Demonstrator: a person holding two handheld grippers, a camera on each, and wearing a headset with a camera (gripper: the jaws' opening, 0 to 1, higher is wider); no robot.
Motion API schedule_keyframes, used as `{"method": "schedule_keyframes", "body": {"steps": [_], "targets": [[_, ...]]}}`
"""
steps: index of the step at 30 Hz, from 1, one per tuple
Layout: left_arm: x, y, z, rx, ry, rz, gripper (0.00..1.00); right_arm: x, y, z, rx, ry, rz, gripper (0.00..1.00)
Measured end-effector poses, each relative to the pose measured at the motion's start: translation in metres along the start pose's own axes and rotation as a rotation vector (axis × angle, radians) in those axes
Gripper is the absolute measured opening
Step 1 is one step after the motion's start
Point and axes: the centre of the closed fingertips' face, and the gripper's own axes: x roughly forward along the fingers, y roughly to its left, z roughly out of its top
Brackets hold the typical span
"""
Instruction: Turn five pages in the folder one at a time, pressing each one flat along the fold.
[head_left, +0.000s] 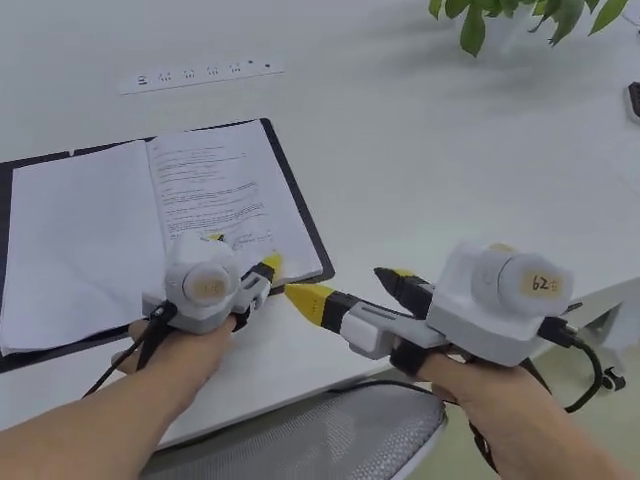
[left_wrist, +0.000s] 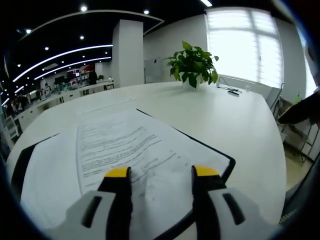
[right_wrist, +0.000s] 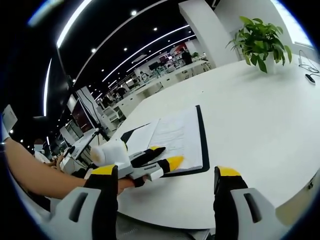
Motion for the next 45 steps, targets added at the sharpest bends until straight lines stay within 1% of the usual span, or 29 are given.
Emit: {"method": "schedule_keyframes", "body": {"steps": [2, 4, 7, 9, 10, 12, 14, 16, 17, 18, 19, 20, 23, 25, 27, 29, 30, 31, 32, 33, 35, 38, 42, 45], "targets": [[0.000, 0.000, 0.000, -0.004, -0.007, -0.001, 0.46, 0.001, 0.000, 0.000, 0.000, 0.001, -0.001, 0.78], [-0.001, 0.002, 0.000, -0.009, -0.012, 0.003, 0.42, 0.001, 0.000, 0.001, -0.001, 0.003, -0.001, 0.78], [0.000, 0.002, -0.001, -0.013, -0.013, 0.003, 0.41, 0.001, 0.000, 0.001, 0.000, 0.003, -0.002, 0.78], [0.000, 0.003, -0.001, -0.016, -0.014, 0.007, 0.38, 0.003, -0.001, 0.001, 0.001, 0.005, -0.004, 0.77], [-0.001, 0.004, -0.001, -0.022, -0.013, 0.012, 0.36, 0.003, -0.001, 0.001, 0.001, 0.005, -0.004, 0.77], [-0.001, 0.009, -0.001, -0.026, -0.015, 0.024, 0.28, 0.005, -0.002, 0.001, 0.002, 0.009, -0.004, 0.77], [-0.001, 0.007, -0.001, -0.014, -0.013, 0.020, 0.27, 0.006, -0.002, 0.001, 0.001, 0.010, -0.004, 0.77], [0.000, 0.008, -0.001, -0.020, -0.012, 0.024, 0.25, 0.008, -0.001, 0.000, -0.001, 0.015, -0.002, 0.77], [0.000, 0.014, -0.002, -0.047, -0.010, 0.056, 0.18, 0.009, 0.000, 0.000, -0.003, 0.018, -0.002, 0.77], [0.000, 0.015, -0.003, -0.055, -0.008, 0.060, 0.15, 0.010, 0.000, -0.001, -0.006, 0.021, -0.002, 0.77], [0.001, 0.018, -0.001, -0.038, -0.014, 0.066, 0.12, 0.011, 0.000, -0.001, -0.007, 0.023, 0.000, 0.77], [0.001, 0.017, -0.002, -0.037, -0.010, 0.061, 0.10, 0.012, 0.000, -0.001, -0.006, 0.023, 0.001, 0.77], [0.002, 0.018, -0.001, -0.025, -0.002, 0.052, 0.08, 0.017, 0.000, -0.002, -0.006, 0.029, 0.008, 0.77], [0.001, 0.017, -0.001, -0.032, 0.002, 0.050, 0.07, 0.022, 0.000, -0.003, -0.009, 0.043, 0.014, 0.76], [0.002, 0.017, -0.002, -0.054, 0.000, 0.053, 0.05, 0.028, 0.000, -0.002, -0.007, 0.051, 0.028, 0.75], [0.002, 0.017, -0.002, -0.059, -0.004, 0.054, 0.05, 0.035, 0.001, -0.003, 0.010, 0.066, 0.047, 0.74], [0.002, 0.017, -0.001, -0.061, -0.003, 0.053, 0.05, 0.039, 0.001, -0.006, 0.020, 0.089, 0.063, 0.73], [0.002, 0.017, -0.001, -0.059, -0.003, 0.051, 0.05, 0.041, 0.001, -0.007, 0.020, 0.102, 0.067, 0.70], [0.002, 0.017, -0.001, -0.057, -0.002, 0.050, 0.04, 0.044, -0.001, -0.007, 0.024, 0.106, 0.069, 0.69], [0.002, 0.017, -0.001, -0.057, -0.001, 0.048, 0.04, 0.047, 0.000, -0.007, 0.043, 0.110, 0.082, 0.67], [0.002, 0.016, -0.001, -0.054, 0.001, 0.042, 0.03, 0.053, -0.001, -0.005, 0.080, 0.103, 0.092, 0.66], [0.001, 0.017, 0.000, -0.061, 0.000, 0.043, 0.03, 0.063, -0.003, -0.005, 0.082, 0.110, 0.091, 0.65], [0.000, 0.017, 0.000, -0.056, -0.001, 0.039, 0.02, 0.075, -0.002, -0.009, 0.101, 0.132, 0.108, 0.63], [0.000, 0.017, -0.001, -0.051, -0.003, 0.036, 0.02, 0.084, -0.005, -0.013, 0.101, 0.145, 0.097, 0.63]]}}
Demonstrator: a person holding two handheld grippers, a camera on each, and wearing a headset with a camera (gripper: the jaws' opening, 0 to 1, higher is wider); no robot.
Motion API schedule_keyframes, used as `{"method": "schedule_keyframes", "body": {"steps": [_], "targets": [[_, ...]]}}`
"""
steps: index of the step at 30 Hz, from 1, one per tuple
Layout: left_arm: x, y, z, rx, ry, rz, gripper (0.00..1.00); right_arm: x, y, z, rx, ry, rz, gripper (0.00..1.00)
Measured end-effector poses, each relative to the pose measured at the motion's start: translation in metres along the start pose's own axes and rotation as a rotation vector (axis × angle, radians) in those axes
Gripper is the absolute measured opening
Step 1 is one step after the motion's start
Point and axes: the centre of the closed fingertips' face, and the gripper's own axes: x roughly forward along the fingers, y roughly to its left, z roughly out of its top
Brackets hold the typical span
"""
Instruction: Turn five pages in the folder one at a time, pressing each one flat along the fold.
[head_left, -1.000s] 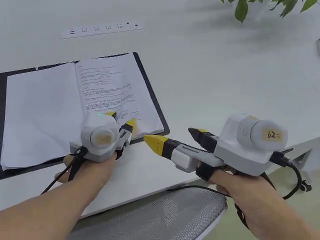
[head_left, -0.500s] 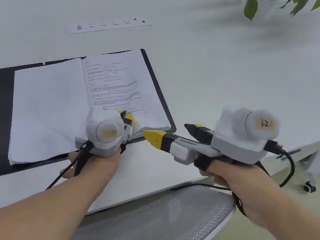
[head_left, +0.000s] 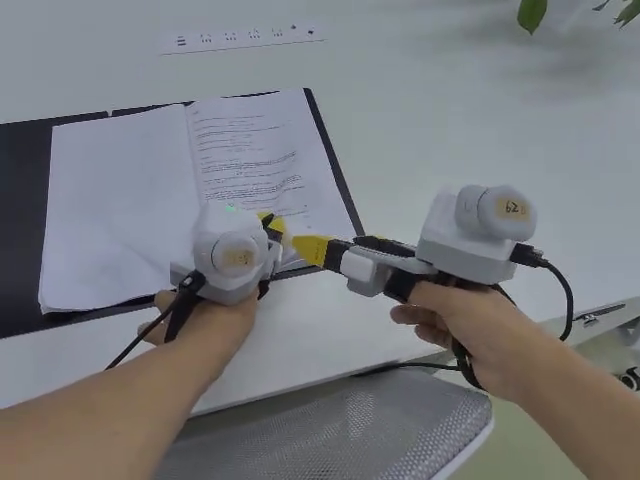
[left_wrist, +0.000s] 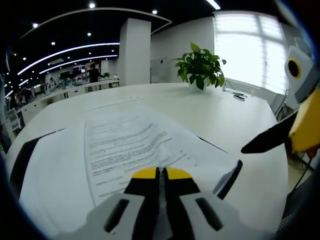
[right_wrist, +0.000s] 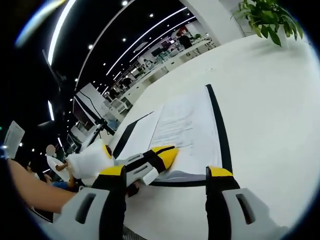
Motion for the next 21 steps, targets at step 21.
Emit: {"method": "schedule_keyframes", "body": {"steps": [21], "targets": [[0.000, 0.000, 0.000, -0.006, -0.009, -0.006, 0.03, 0.012, -0.021, -0.005, 0.103, 0.012, -0.085, 0.55]]}}
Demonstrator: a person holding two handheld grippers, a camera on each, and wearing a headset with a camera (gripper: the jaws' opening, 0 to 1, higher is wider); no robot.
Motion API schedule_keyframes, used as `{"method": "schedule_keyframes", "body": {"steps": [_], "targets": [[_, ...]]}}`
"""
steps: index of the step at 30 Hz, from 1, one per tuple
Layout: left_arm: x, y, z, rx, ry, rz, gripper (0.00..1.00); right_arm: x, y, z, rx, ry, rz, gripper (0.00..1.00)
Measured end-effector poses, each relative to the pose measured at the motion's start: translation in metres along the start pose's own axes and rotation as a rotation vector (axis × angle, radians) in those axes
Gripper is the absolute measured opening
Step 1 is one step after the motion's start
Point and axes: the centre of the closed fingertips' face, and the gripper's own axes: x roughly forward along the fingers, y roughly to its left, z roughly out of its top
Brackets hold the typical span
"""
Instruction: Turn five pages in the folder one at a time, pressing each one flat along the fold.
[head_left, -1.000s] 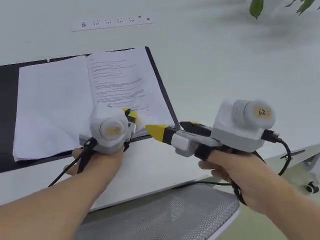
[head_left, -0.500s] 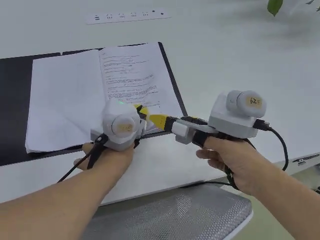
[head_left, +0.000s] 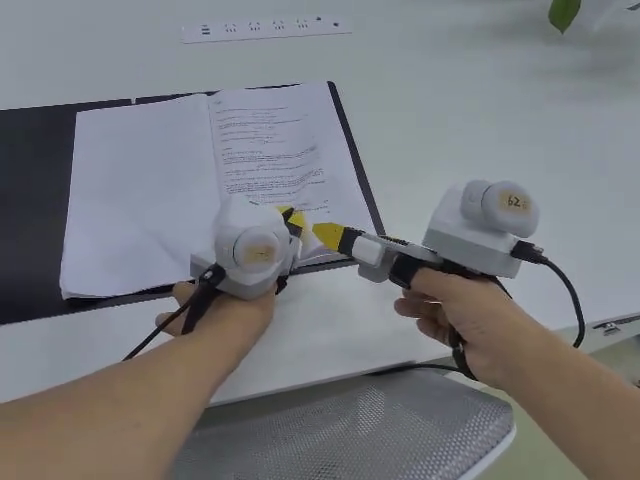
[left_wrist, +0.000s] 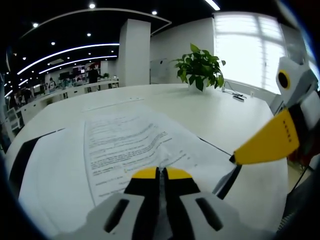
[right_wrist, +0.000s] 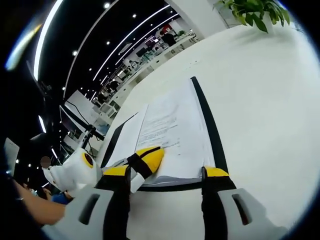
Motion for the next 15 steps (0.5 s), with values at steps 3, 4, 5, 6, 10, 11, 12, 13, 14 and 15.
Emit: {"method": "schedule_keyframes", "body": {"steps": [3, 4, 5, 6, 10, 11, 12, 13, 14, 15], "targets": [[0.000, 0.000, 0.000, -0.002, -0.001, 0.001, 0.03, 0.001, -0.001, -0.001, 0.015, 0.004, -0.003, 0.53], [0.000, 0.000, 0.000, -0.004, -0.002, 0.000, 0.03, 0.001, -0.003, -0.001, 0.027, 0.003, -0.006, 0.51], [0.000, 0.000, 0.000, -0.005, -0.003, 0.000, 0.03, 0.002, -0.005, -0.001, 0.034, 0.002, -0.012, 0.49], [0.000, 0.000, 0.000, -0.004, -0.003, 0.000, 0.03, 0.003, -0.007, -0.001, 0.046, 0.000, -0.016, 0.46], [0.000, 0.000, 0.000, -0.007, -0.004, 0.000, 0.03, 0.005, -0.010, 0.001, 0.140, -0.015, -0.005, 0.40], [0.000, 0.000, 0.000, -0.005, -0.004, 0.000, 0.03, 0.006, -0.012, 0.001, 0.166, -0.016, -0.006, 0.38], [0.000, 0.000, 0.000, -0.006, -0.005, 0.001, 0.03, 0.006, -0.015, 0.002, 0.180, -0.019, -0.015, 0.35], [0.000, 0.000, 0.000, -0.007, -0.005, 0.001, 0.03, 0.006, -0.017, 0.002, 0.184, -0.021, -0.017, 0.33], [0.000, 0.000, 0.000, -0.006, -0.005, 0.001, 0.03, 0.007, -0.019, 0.002, 0.201, -0.023, -0.024, 0.28], [0.000, 0.000, 0.000, -0.007, -0.005, 0.001, 0.03, 0.008, -0.021, 0.002, 0.225, -0.029, -0.030, 0.25]]}}
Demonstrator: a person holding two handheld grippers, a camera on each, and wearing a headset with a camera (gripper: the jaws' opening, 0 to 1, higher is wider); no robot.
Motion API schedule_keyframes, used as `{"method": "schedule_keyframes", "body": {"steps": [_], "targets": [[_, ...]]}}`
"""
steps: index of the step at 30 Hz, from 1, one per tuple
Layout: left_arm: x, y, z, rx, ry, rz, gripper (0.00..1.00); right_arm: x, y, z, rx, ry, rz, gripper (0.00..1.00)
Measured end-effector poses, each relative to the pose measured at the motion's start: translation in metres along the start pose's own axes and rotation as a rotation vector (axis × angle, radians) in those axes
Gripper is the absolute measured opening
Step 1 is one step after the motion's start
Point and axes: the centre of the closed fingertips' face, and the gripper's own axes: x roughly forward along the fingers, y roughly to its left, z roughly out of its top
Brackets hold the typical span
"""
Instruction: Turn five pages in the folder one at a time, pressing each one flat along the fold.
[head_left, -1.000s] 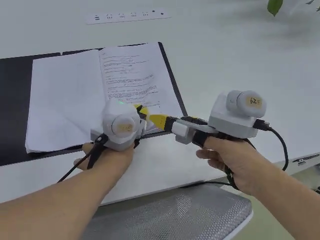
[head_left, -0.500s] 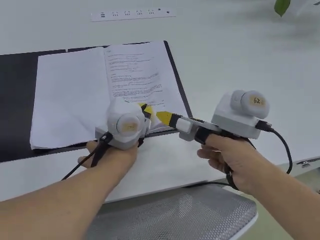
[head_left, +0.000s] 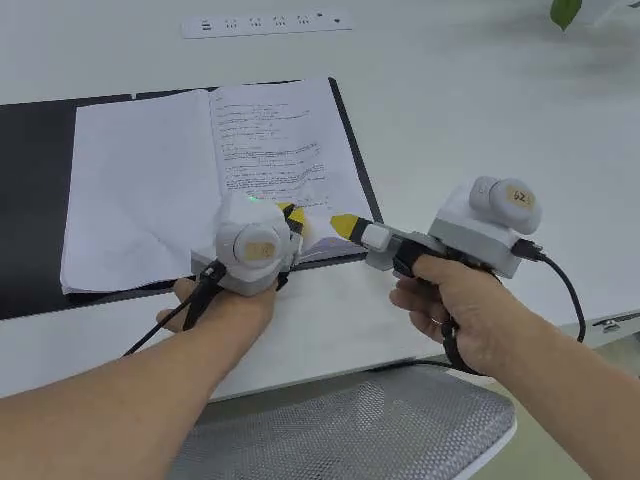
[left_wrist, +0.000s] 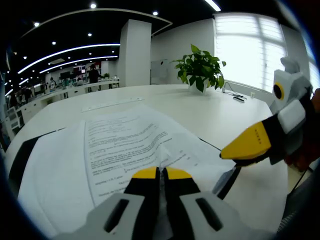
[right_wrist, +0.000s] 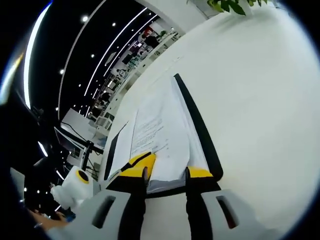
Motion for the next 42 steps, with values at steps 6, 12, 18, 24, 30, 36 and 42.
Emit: {"method": "schedule_keyframes", "body": {"steps": [6, 12, 18, 24, 30, 36, 42], "targets": [[0.000, 0.000, 0.000, -0.005, 0.003, -0.002, 0.03, 0.001, -0.011, 0.001, 0.167, -0.033, 0.009, 0.11], [0.000, 0.000, 0.000, -0.014, 0.011, -0.003, 0.03, -0.004, -0.017, -0.002, 0.331, -0.046, 0.040, 0.01], [0.000, 0.000, 0.000, -0.030, 0.030, -0.001, 0.03, -0.007, -0.009, -0.002, 0.447, -0.064, 0.085, 0.00], [-0.002, -0.001, 0.001, -0.115, 0.055, -0.024, 0.05, -0.015, 0.007, 0.003, 0.431, -0.089, 0.098, 0.00], [-0.026, 0.008, 0.003, -0.082, 0.118, -0.021, 0.14, -0.027, 0.027, 0.013, 0.413, -0.127, 0.137, 0.00], [-0.058, 0.023, 0.022, -0.082, 0.068, -0.009, 0.20, -0.034, 0.065, 0.022, 0.376, -0.150, 0.223, 0.00], [-0.095, 0.056, 0.052, -0.103, -0.026, 0.024, 0.25, -0.036, 0.113, 0.024, 0.325, -0.151, 0.311, 0.00]]}}
